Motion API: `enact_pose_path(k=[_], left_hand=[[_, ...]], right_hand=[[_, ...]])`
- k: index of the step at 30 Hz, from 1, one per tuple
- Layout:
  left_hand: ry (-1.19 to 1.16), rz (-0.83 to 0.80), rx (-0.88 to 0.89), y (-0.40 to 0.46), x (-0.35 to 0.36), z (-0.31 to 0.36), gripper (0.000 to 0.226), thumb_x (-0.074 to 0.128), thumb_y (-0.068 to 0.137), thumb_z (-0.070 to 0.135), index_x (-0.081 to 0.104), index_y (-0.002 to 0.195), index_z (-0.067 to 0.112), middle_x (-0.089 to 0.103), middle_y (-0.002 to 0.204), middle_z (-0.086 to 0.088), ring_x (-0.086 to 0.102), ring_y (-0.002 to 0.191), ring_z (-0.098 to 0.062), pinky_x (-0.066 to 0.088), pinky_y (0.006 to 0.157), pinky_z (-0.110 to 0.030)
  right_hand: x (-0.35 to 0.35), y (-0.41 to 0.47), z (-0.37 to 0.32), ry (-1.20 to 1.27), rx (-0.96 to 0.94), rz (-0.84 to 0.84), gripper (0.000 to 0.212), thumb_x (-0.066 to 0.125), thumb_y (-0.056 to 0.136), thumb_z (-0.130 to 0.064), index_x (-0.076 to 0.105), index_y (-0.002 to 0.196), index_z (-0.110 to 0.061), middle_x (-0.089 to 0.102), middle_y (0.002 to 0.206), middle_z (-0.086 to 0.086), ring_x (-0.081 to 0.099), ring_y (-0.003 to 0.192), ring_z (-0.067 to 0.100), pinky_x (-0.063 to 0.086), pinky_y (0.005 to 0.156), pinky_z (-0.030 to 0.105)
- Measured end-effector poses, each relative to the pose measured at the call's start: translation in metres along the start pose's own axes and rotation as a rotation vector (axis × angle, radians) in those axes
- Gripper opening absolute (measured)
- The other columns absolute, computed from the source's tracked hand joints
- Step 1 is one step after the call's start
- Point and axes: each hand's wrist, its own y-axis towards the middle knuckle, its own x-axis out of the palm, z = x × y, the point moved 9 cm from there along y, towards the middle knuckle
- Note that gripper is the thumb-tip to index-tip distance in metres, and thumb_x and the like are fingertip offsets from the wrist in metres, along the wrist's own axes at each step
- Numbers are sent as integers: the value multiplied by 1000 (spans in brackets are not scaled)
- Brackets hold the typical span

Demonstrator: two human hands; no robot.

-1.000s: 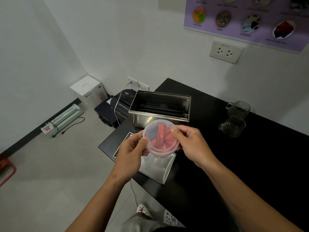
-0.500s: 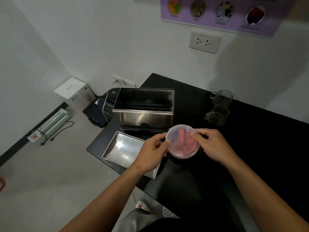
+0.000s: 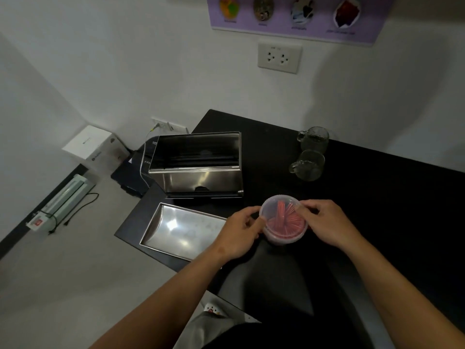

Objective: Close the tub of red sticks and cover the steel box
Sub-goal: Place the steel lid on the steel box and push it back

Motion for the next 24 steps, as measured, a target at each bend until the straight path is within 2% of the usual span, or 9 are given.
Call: enact_pose_path(k=[4, 7, 11, 17, 20, 21, 24], left_hand=[[-41, 84, -57, -8, -19, -13, 41, 61, 108, 31, 60, 147, 17, 76, 96, -2, 69, 74, 6, 54, 74, -12], [-91, 195, -96, -19, -49, -28, 35, 62, 108, 27, 64, 141, 15, 76, 95, -2, 68, 71, 8, 54, 72, -12], [-95, 359, -177, -45, -95, -56, 28, 61, 108, 32, 68, 131, 19, 78, 94, 0, 72, 71, 2, 52, 66, -11], [-153, 642, -397, -100, -142, -114, 39, 54, 107, 51, 72, 117, 17, 78, 92, 0, 77, 79, -17, 60, 69, -32], [-188, 738, -459, -119, -152, -139, 39, 57, 103, 52, 69, 94, 16, 76, 84, -1, 75, 75, -24, 63, 80, -51], [-222, 777, -475, -125, -154, -147, 39, 60, 100, 52, 65, 92, 14, 74, 82, -2, 74, 74, -26, 63, 83, -55], [-329, 871, -542, -138, -155, -166, 48, 67, 94, 53, 53, 117, 14, 69, 89, -4, 75, 80, -27, 62, 89, -59]], right_hand=[[-9, -2, -26, -84, -84, 134, 43, 68, 97, -42, 68, 133, -19, 66, 113, -5, 64, 104, 11, 46, 84, 23], [-2, -5, -60, -26, -199, 177, 40, 69, 97, -39, 69, 132, -21, 65, 122, -7, 62, 113, 9, 46, 88, 20], [36, -6, -104, -18, -319, 93, 32, 70, 96, -36, 73, 125, -23, 66, 111, -14, 64, 105, 2, 45, 87, 16], [118, -5, -145, -67, -439, -74, 33, 70, 94, -38, 75, 122, -21, 68, 102, -9, 66, 95, 5, 48, 81, 17], [160, 5, -147, -153, -422, -140, 38, 68, 95, -40, 73, 126, -19, 66, 106, -7, 65, 100, 11, 49, 85, 25], [172, 10, -145, -178, -407, -157, 40, 68, 95, -40, 73, 128, -18, 66, 111, -5, 65, 104, 14, 49, 87, 27], [201, 25, -131, -250, -339, -197, 42, 67, 96, -36, 69, 134, -16, 65, 131, 3, 62, 121, 21, 51, 100, 35]])
